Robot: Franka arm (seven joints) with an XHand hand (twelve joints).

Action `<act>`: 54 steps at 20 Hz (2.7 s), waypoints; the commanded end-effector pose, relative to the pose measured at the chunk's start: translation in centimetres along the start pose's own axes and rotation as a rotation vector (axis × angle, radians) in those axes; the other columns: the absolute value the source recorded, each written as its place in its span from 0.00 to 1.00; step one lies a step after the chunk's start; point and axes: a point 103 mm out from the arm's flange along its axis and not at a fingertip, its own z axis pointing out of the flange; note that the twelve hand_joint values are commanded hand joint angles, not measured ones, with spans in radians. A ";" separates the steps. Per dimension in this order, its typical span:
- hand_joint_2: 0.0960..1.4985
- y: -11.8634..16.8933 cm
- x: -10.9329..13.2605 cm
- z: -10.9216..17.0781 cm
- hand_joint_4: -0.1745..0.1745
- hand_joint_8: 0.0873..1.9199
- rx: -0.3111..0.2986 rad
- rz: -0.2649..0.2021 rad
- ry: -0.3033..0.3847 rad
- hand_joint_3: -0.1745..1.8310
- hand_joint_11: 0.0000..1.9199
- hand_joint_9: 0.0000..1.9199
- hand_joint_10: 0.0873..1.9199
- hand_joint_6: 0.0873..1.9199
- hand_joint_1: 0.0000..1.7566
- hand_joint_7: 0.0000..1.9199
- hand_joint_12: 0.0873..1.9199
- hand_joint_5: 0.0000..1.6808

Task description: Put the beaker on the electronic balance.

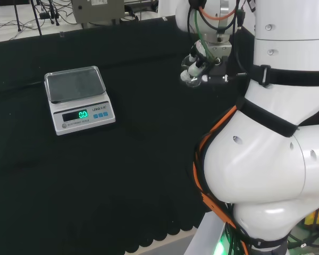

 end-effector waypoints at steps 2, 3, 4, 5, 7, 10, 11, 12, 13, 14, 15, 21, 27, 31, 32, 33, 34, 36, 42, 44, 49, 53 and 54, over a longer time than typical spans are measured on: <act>0.63 -0.7 0.5 -1.5 1.00 0.48 -0.002 -0.009 -0.017 0.17 0.44 0.63 0.27 0.42 0.60 0.59 0.61 0.64; 0.63 -0.7 0.6 -1.6 1.00 0.48 -0.003 -0.011 -0.019 0.17 0.44 0.63 0.27 0.42 0.60 0.59 0.61 0.64; 0.63 -0.7 0.8 -1.8 1.00 0.48 -0.003 -0.013 -0.018 0.17 0.44 0.63 0.27 0.42 0.60 0.59 0.61 0.64; 0.63 -0.8 0.9 -2.0 1.00 0.48 -0.004 -0.016 -0.018 0.17 0.44 0.63 0.27 0.42 0.60 0.59 0.61 0.64; 0.63 -0.8 1.5 -2.6 1.00 0.48 -0.007 -0.025 -0.018 0.17 0.44 0.63 0.27 0.42 0.60 0.59 0.61 0.64; 0.63 -0.9 3.0 -3.8 1.00 0.48 -0.022 -0.051 -0.015 0.16 0.44 0.64 0.26 0.41 0.60 0.59 0.61 0.65; 0.63 -1.0 3.8 -4.2 1.00 0.48 -0.025 -0.062 -0.016 0.16 0.44 0.64 0.26 0.41 0.60 0.59 0.61 0.65; 0.63 -1.0 4.6 -4.7 1.00 0.48 -0.026 -0.077 -0.021 0.16 0.44 0.64 0.26 0.41 0.60 0.59 0.62 0.65; 0.63 -1.0 5.5 -5.1 1.00 0.48 -0.028 -0.093 -0.031 0.16 0.43 0.64 0.26 0.41 0.60 0.59 0.62 0.65; 0.63 -1.1 6.5 -5.5 1.00 0.48 -0.033 -0.110 -0.038 0.16 0.43 0.64 0.26 0.41 0.60 0.59 0.62 0.65; 0.63 -1.1 7.5 -5.9 1.00 0.48 -0.037 -0.125 -0.038 0.16 0.43 0.64 0.26 0.41 0.60 0.59 0.62 0.65; 0.63 -1.8 13.5 -7.6 1.00 0.48 -0.050 -0.212 -0.037 0.16 0.43 0.64 0.26 0.41 0.60 0.59 0.62 0.65; 0.63 -3.0 20.8 -8.1 1.00 0.48 -0.049 -0.332 -0.045 0.16 0.43 0.64 0.26 0.40 0.60 0.59 0.62 0.66; 0.62 -3.6 25.3 -8.1 1.00 0.48 -0.045 -0.401 -0.051 0.16 0.43 0.64 0.26 0.39 0.61 0.59 0.62 0.66; 0.62 -3.8 26.4 -8.1 1.00 0.48 -0.043 -0.416 -0.052 0.16 0.43 0.64 0.25 0.39 0.61 0.59 0.62 0.66; 0.62 -3.9 27.5 -8.0 1.00 0.48 -0.043 -0.433 -0.054 0.16 0.43 0.64 0.25 0.39 0.61 0.59 0.62 0.66; 0.62 -4.0 28.9 -7.9 1.00 0.48 -0.040 -0.454 -0.058 0.16 0.43 0.65 0.25 0.39 0.61 0.59 0.62 0.66; 0.62 -3.7 31.7 -7.4 1.00 0.48 -0.031 -0.490 -0.068 0.16 0.43 0.65 0.25 0.39 0.61 0.60 0.62 0.67; 0.62 -2.4 36.1 -5.6 1.00 0.48 0.006 -0.543 -0.064 0.16 0.43 0.65 0.25 0.38 0.61 0.60 0.62 0.67; 0.62 -1.8 37.6 -4.7 1.00 0.48 0.018 -0.562 -0.067 0.16 0.43 0.65 0.25 0.38 0.61 0.60 0.62 0.67; 0.62 -0.5 39.0 -1.8 1.00 0.48 0.062 -0.582 -0.078 0.16 0.43 0.65 0.25 0.38 0.61 0.60 0.62 0.67; 0.62 0.0 39.0 -0.4 1.00 0.48 0.080 -0.584 -0.079 0.16 0.43 0.65 0.25 0.38 0.61 0.60 0.62 0.67; 0.62 0.1 39.0 -0.5 1.00 0.48 0.080 -0.583 -0.076 0.16 0.43 0.65 0.25 0.38 0.61 0.60 0.62 0.67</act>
